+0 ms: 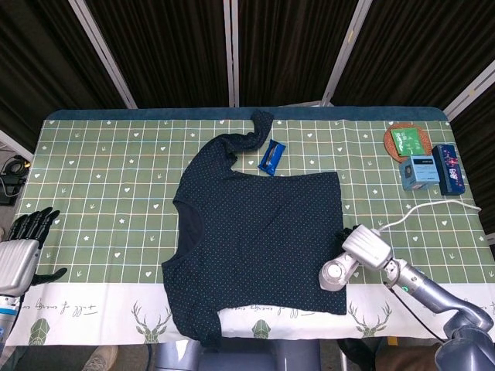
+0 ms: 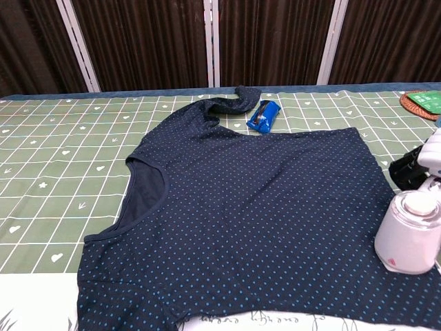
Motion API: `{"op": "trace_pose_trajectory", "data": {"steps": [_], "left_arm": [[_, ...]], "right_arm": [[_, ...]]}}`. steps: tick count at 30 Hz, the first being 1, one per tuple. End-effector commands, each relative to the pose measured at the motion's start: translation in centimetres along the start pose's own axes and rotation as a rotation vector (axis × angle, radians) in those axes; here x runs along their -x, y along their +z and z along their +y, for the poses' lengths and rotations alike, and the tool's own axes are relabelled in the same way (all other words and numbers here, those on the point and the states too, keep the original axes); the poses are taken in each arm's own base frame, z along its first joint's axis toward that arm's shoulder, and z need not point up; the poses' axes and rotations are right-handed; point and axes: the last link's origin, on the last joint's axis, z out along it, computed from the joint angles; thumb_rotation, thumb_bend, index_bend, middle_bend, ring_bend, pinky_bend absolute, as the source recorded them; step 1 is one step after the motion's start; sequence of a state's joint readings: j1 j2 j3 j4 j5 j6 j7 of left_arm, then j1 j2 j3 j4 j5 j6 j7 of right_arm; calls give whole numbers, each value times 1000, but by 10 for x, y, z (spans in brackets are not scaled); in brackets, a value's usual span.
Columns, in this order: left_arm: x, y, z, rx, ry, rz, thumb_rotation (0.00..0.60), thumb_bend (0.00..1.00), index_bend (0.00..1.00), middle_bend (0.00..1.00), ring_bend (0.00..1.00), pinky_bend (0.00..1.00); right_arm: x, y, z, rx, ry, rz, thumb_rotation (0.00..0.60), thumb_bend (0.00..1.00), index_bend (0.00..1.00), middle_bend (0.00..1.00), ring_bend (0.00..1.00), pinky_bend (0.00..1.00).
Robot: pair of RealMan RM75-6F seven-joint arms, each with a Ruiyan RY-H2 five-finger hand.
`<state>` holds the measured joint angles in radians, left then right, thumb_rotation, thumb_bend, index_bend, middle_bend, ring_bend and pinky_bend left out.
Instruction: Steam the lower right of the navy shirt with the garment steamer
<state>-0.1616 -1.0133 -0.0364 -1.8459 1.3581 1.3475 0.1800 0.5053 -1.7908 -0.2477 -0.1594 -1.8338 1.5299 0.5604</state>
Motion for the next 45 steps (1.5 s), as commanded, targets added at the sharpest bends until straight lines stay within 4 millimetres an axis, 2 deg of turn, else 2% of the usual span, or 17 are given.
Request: {"op": "trace_pose_trajectory", "data": {"steps": [1,6,10,15,20,22,23,25,27,30,33,41,45], "left_arm": [[0,0,0,0,0,-2,600,0,0,0,0,0],[-1,0,0,2,-3,1,600,0,0,0,0,0],[-2,-1,0,3,-8,3,600,0,0,0,0,0],[-2,-1,0,7,-11,2,600,0,0,0,0,0],[-3,-2,1,9,-15,3,600,0,0,0,0,0],[-3,-1,1,9,-15,3,600,0,0,0,0,0],[-3,-1,1,9,-16,3,600,0,0,0,0,0],[-3,-1,1,10,-15,2,600,0,0,0,0,0],[-3,-1,1,10,-15,2,600,0,0,0,0,0],[-3,-2,1,11,-17,1,600,0,0,0,0,0],[-4,-2,1,12,-20,4,600,0,0,0,0,0],[-6,-2,1,16,-25,7,600,0,0,0,0,0],[-8,-4,1,18,-33,14,600,0,0,0,0,0]], "right_arm": [[-8,2,13,78,33,47,600,706,747,608,632,881],[-20,6,43,235,26,87,600,716,738,608,632,883],[-19,4,65,386,46,80,600,699,703,593,615,883],[-10,-1,84,546,59,16,600,606,634,551,571,856],[1,-3,94,646,92,-51,600,493,573,506,524,797],[1,-5,96,659,97,-67,600,402,515,461,481,752],[1,-6,97,657,95,-74,600,319,455,417,436,712],[2,-7,98,654,95,-103,600,165,320,332,341,605],[2,-8,99,651,103,-121,600,34,143,216,212,444],[1,-9,100,650,128,-151,600,0,9,46,37,242],[-4,-11,99,638,156,-155,600,0,0,0,0,142],[-20,-25,94,625,151,-144,600,0,0,0,0,85],[-32,-41,89,619,137,-132,600,0,0,0,0,48]]}}
